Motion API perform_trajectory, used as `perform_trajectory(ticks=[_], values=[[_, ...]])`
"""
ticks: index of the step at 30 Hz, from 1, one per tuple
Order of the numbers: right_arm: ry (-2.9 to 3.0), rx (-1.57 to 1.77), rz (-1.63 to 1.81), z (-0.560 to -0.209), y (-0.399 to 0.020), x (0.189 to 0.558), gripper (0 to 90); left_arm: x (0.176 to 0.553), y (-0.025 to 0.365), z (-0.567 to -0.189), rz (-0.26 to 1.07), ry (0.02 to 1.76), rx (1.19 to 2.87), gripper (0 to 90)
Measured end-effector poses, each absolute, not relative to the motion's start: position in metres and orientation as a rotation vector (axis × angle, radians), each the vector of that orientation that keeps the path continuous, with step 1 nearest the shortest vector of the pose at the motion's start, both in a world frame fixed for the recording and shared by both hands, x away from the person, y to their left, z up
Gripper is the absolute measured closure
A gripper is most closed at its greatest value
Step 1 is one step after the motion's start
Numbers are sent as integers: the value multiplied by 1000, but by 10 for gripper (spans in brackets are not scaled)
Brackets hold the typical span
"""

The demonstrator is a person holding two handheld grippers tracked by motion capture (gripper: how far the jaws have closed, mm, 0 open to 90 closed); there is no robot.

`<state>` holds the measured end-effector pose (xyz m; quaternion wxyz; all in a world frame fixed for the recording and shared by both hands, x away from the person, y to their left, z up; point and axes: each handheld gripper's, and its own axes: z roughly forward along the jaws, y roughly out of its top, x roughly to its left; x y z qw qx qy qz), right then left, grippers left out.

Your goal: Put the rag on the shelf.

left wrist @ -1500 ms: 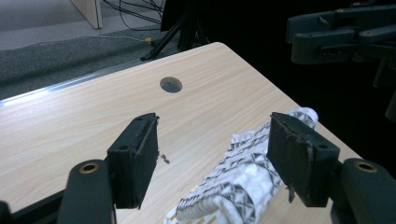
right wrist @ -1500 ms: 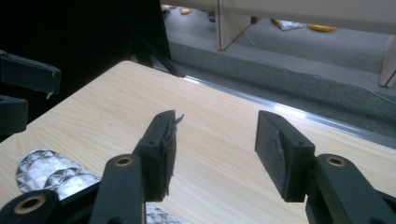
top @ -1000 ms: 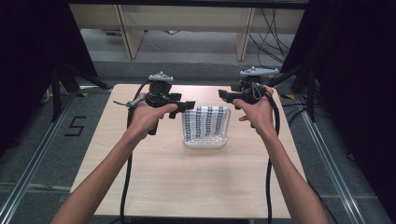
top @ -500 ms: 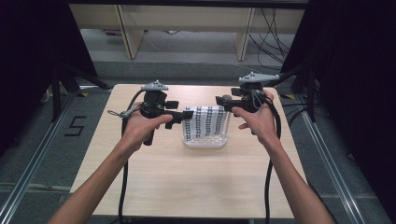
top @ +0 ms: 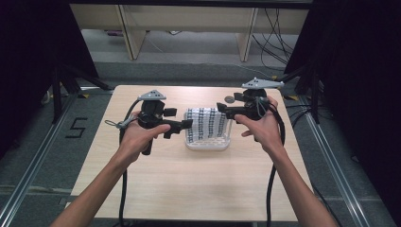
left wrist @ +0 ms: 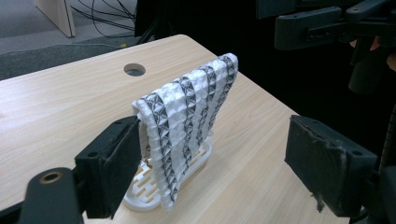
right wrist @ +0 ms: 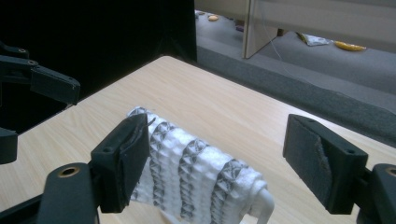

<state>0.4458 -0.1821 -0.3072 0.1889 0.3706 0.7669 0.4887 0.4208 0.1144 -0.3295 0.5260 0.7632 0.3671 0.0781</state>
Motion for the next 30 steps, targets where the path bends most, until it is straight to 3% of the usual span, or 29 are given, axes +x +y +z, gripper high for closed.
perform_trajectory(ticks=[30], values=[[2186, 1043, 1406, -327, -188, 411, 215, 388, 122, -353, 209, 834, 1862, 176]])
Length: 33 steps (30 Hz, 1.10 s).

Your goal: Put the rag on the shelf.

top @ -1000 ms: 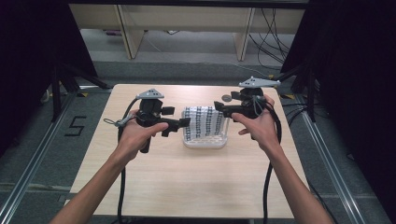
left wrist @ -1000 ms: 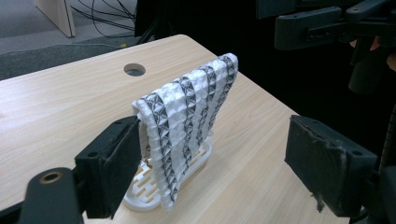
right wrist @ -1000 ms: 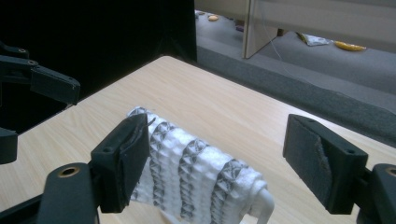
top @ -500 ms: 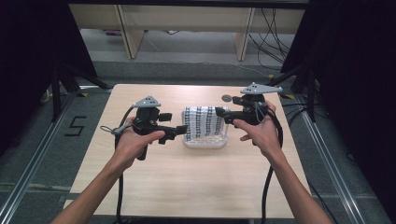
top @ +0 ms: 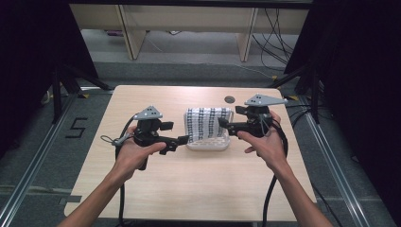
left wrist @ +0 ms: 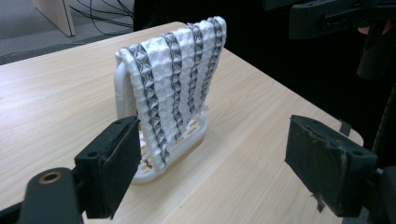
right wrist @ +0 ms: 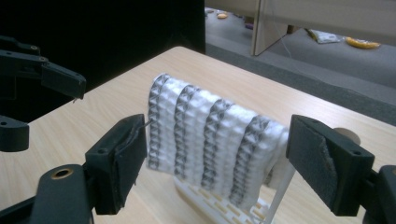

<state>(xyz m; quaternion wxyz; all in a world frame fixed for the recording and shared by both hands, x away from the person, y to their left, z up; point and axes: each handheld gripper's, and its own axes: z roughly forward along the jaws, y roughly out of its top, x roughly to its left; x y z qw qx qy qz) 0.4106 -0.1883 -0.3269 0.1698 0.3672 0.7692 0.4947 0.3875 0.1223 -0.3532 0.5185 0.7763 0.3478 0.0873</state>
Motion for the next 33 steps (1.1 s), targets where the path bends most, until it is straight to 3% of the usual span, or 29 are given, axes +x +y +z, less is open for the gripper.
perform_trajectory(ticks=[33], values=[[2256, 986, 1362, -360, -195, 374, 219, 342, 137, -390, 223, 801, 1897, 169]])
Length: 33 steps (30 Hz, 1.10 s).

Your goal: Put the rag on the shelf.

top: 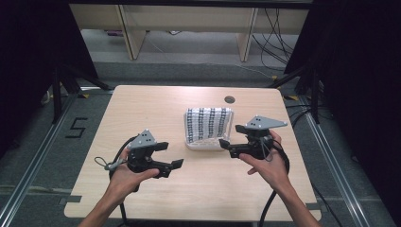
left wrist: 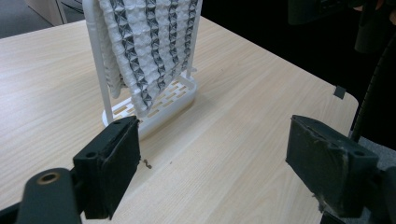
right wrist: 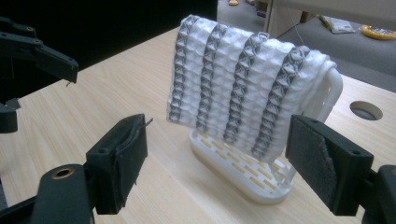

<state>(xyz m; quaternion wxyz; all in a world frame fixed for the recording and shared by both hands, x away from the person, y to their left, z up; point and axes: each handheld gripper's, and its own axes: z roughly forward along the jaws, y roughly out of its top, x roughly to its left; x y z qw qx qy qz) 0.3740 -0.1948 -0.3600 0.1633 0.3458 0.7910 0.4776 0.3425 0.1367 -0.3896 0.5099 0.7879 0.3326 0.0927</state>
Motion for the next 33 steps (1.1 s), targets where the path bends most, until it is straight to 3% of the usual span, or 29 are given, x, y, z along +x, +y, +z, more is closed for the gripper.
perform_trajectory(ticks=[33], values=[[2304, 1033, 1403, -400, -205, 336, 191, 318, 155, -439, 210, 822, 1899, 169]])
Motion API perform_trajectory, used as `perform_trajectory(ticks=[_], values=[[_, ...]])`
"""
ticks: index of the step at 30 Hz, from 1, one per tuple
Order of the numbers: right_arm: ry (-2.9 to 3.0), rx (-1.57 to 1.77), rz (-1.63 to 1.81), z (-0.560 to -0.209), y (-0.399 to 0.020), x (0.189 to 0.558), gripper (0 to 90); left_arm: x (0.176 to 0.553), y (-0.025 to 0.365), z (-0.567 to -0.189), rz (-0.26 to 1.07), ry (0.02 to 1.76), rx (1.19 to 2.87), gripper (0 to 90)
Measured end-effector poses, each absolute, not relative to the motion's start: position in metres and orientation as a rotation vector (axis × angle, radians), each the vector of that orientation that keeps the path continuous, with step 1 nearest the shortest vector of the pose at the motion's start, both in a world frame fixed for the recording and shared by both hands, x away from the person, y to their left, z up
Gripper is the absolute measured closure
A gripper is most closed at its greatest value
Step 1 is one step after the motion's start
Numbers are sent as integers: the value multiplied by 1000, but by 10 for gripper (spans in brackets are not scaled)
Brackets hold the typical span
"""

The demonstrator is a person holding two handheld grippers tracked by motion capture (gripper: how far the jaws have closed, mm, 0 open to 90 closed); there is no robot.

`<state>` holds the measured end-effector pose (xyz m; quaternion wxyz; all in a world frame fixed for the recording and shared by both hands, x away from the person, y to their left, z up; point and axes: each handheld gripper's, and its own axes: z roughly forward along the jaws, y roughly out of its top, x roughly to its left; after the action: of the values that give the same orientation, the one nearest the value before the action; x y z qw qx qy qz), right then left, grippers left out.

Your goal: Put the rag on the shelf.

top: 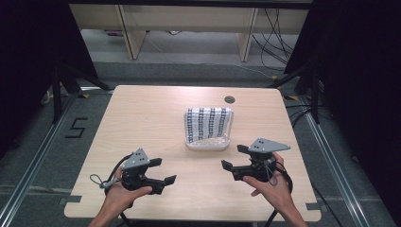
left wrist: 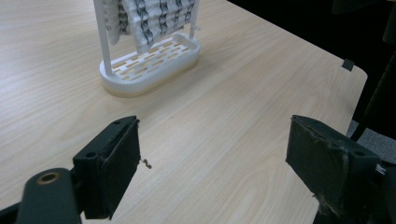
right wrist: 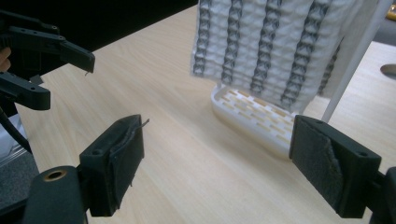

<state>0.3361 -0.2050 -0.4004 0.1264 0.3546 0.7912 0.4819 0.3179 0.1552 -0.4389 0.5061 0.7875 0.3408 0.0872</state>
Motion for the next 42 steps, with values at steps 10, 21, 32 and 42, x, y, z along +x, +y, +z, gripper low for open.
perform_trajectory(ticks=[10, 21, 32, 42], values=[[2320, 1071, 1384, -419, -209, 330, 191, 311, 157, -453, 200, 818, 1929, 168], [2329, 1124, 1378, -445, -217, 316, 190, 298, 155, -472, 218, 809, 1966, 168], [2377, 1104, 1263, -469, -219, 302, 189, 283, 161, -491, 253, 813, 1987, 168], [2423, 1088, 1207, -481, -225, 295, 177, 278, 165, -498, 262, 841, 1992, 168]])
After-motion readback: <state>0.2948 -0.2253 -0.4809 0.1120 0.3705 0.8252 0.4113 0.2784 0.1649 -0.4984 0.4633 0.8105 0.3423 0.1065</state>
